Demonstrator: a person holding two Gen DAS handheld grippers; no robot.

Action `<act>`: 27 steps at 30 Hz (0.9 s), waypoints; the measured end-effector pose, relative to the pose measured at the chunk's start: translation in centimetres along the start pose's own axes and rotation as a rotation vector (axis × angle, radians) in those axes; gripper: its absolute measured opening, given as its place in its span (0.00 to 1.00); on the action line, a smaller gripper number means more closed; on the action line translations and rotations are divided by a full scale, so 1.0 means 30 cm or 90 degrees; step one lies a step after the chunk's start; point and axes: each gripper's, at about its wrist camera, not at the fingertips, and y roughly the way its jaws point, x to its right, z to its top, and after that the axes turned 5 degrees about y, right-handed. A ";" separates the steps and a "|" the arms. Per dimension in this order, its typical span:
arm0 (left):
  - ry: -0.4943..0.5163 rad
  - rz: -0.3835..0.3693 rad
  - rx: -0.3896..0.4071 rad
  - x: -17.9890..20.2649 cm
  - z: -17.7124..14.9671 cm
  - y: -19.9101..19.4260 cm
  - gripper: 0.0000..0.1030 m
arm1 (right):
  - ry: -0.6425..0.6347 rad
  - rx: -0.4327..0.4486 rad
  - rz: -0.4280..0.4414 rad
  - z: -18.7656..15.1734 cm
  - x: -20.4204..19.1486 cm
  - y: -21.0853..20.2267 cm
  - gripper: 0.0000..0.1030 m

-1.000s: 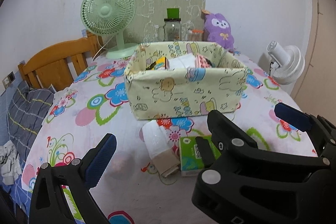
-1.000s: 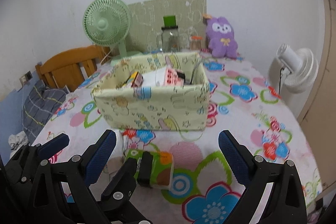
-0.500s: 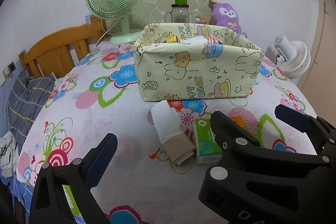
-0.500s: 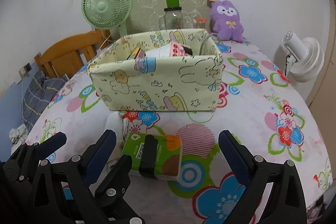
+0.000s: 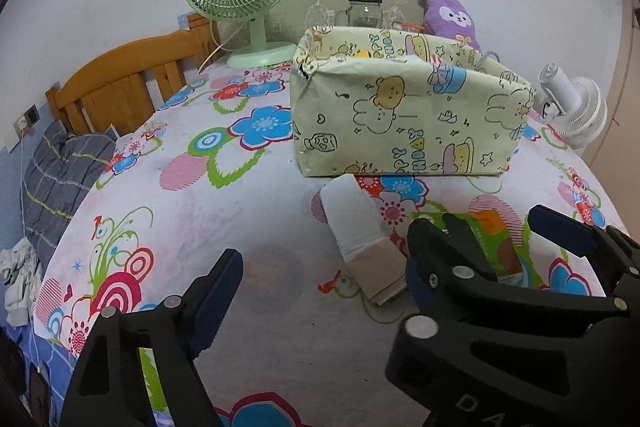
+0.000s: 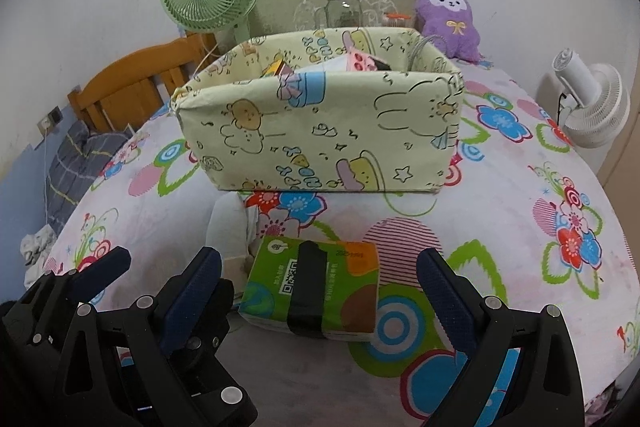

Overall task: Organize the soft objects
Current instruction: 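Grasp the green tissue pack with the right tool while the left tool approaches the white rolled item, then close the left tool on the white rolled cloth item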

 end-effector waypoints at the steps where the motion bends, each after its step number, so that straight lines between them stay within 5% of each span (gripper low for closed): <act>1: 0.000 0.002 -0.003 0.001 0.000 0.007 0.81 | -0.001 -0.002 -0.002 -0.001 -0.003 0.006 0.97; 8: 0.005 -0.002 -0.030 0.010 -0.005 0.052 0.80 | 0.003 -0.030 -0.012 -0.010 -0.003 0.057 0.94; 13: 0.013 -0.021 -0.043 0.028 -0.007 0.063 0.81 | 0.009 -0.048 -0.009 -0.012 0.008 0.079 0.78; 19: 0.024 -0.017 -0.041 0.051 0.004 0.066 0.81 | 0.013 -0.039 -0.022 -0.008 0.026 0.078 0.70; 27: 0.029 -0.008 -0.029 0.076 0.040 0.086 0.80 | 0.033 -0.033 -0.026 0.023 0.073 0.079 0.69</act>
